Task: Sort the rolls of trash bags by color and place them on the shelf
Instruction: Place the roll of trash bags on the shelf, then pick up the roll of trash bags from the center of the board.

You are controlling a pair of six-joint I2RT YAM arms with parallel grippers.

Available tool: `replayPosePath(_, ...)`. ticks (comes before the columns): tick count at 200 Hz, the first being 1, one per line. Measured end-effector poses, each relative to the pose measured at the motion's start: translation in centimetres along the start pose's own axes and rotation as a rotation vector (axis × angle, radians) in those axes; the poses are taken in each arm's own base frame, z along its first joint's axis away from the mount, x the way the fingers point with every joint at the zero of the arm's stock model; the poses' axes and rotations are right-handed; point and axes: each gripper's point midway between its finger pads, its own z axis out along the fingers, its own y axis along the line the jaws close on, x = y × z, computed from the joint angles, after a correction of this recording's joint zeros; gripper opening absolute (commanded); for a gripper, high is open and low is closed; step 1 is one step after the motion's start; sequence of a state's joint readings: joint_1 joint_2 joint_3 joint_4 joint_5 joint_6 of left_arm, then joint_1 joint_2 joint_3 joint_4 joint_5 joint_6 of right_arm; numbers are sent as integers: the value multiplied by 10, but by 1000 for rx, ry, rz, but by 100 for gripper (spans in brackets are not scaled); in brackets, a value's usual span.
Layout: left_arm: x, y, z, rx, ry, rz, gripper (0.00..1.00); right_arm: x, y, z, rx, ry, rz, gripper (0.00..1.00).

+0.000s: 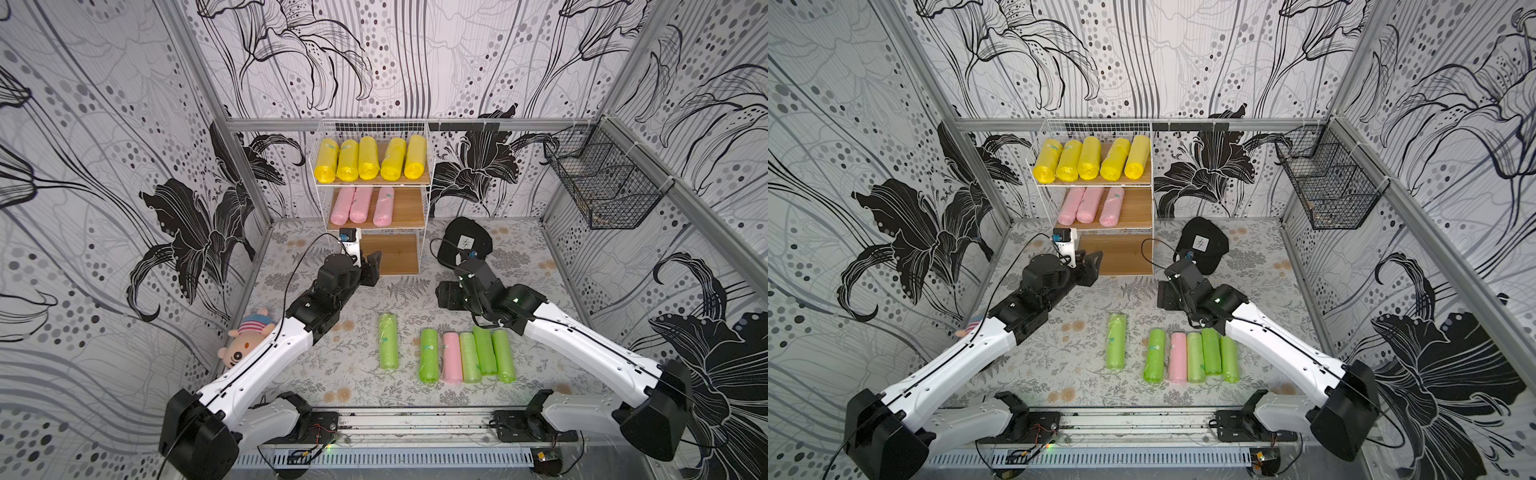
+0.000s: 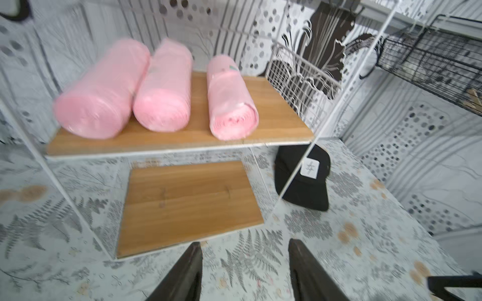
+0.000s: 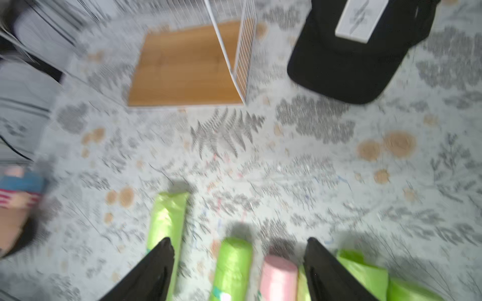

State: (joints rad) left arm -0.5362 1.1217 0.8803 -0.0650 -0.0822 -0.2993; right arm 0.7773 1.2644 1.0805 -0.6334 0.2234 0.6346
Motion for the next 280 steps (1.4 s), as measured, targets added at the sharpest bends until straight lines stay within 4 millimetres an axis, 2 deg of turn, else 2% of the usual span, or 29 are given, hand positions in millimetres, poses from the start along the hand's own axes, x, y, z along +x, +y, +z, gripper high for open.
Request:
replayPosePath(28, 45, -9, 0, 86, 136, -45, 55, 58, -9, 10, 85, 177, -95, 74)
replayPosePath(53, 80, -9, -8, 128, 228, -76, 56, 87, -10, 15, 113, 257, -127, 70)
replayPosePath(65, 87, -9, -12, 139, 245, -84, 56, 97, -15, 19, 126, 286, -124, 67)
replayPosePath(123, 83, -12, -15, 151, 233, -119, 55, 126, -27, 39, 190, 377, -110, 61)
replayPosePath(198, 84, -10, -13, 143, 229, -126, 55, 139, -28, 61, 206, 400, -103, 58)
replayPosePath(237, 90, -7, -13, 134, 238, -126, 56, 148, -22, 73, 172, 415, -68, 57)
replayPosePath(280, 86, -8, -16, 139, 226, -132, 55, 153, -22, 84, 183, 425, -67, 61)
